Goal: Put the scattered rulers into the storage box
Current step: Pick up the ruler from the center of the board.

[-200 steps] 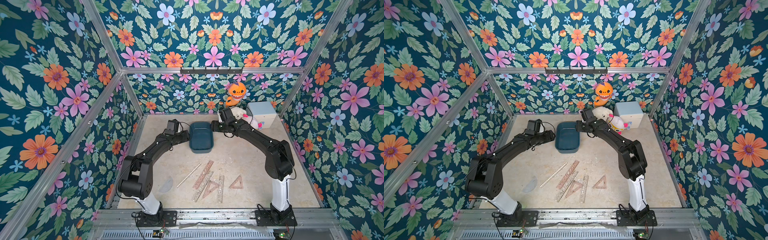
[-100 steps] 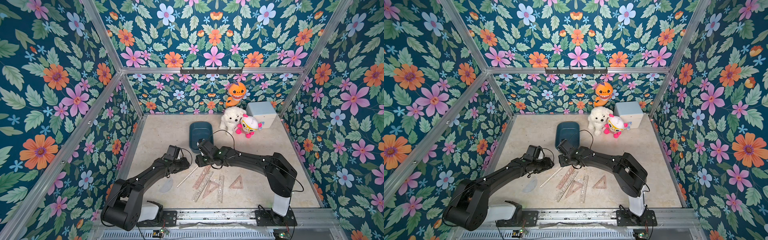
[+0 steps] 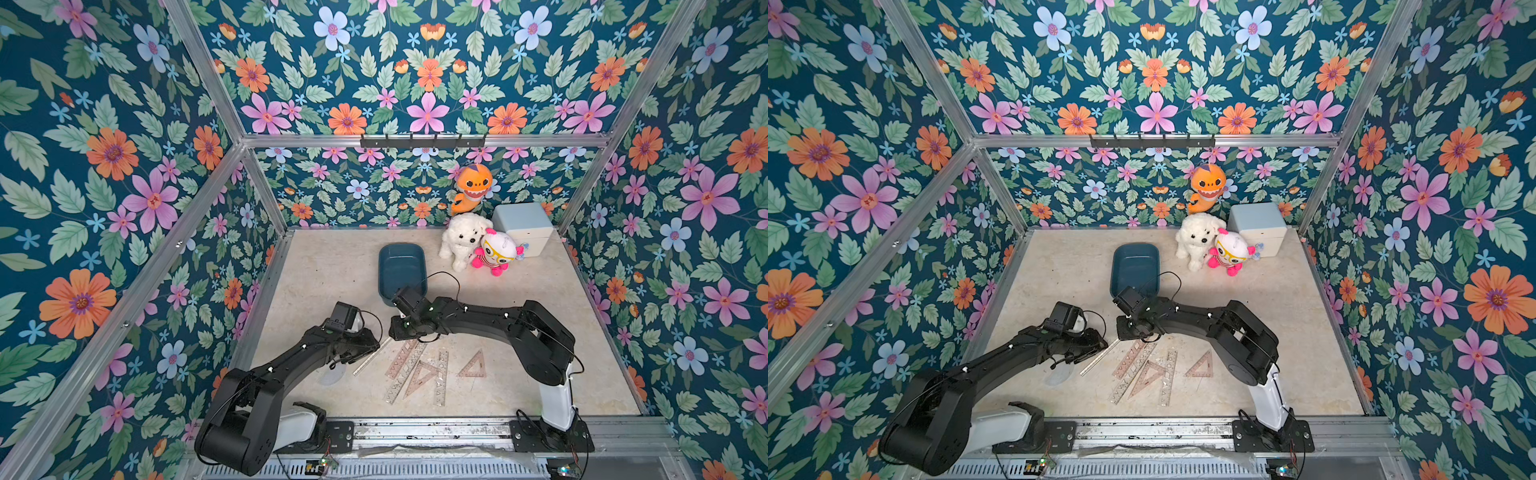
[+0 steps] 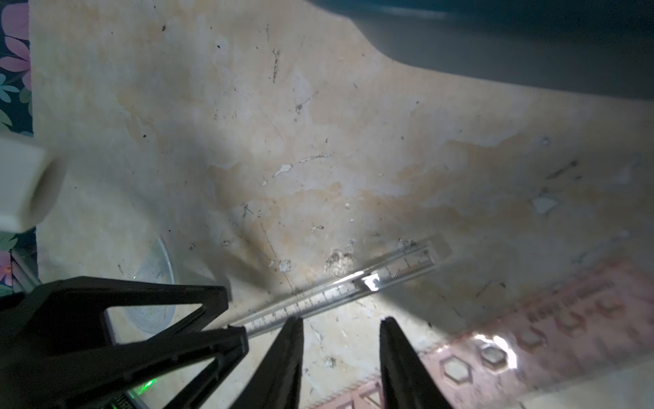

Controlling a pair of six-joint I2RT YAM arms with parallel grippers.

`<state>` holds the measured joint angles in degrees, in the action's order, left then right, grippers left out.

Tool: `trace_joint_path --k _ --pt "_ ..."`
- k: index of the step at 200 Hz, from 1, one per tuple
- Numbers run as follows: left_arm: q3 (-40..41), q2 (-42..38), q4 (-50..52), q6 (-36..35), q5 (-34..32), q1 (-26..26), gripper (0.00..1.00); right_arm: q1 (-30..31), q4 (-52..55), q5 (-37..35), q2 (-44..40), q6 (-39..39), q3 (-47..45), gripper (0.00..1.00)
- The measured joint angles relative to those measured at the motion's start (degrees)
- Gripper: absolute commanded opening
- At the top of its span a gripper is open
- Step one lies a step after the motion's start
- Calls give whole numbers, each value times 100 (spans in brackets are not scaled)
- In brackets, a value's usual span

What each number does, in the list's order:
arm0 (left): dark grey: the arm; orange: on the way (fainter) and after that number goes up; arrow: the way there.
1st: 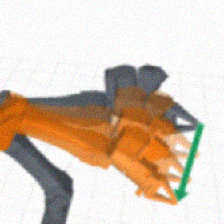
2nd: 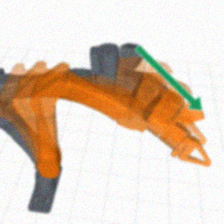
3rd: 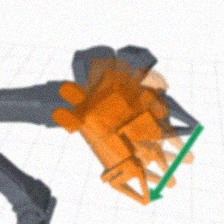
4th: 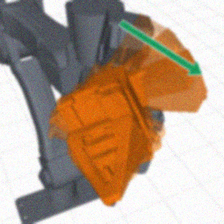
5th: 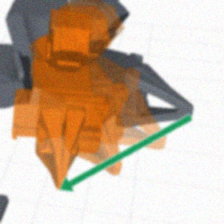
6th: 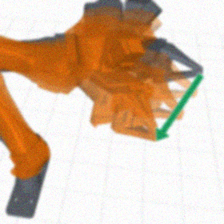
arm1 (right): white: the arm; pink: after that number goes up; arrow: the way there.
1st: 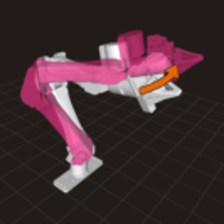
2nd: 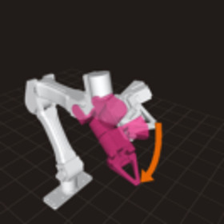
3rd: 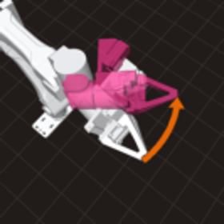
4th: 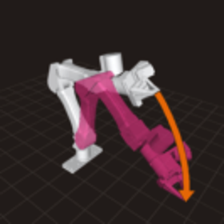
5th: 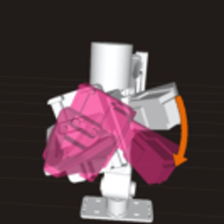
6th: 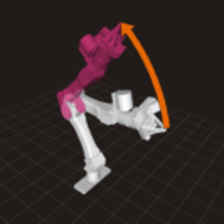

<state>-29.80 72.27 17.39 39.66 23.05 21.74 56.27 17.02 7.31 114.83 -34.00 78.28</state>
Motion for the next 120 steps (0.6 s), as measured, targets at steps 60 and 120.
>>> trace_joint_path --k 60,120 --pt "-4 94 -28 -2 98 7 52 -2 157 118 437 -74 422 38" --pt "-13 149 -116 -7 116 48 52 -98 271 225 785 11 855 39"
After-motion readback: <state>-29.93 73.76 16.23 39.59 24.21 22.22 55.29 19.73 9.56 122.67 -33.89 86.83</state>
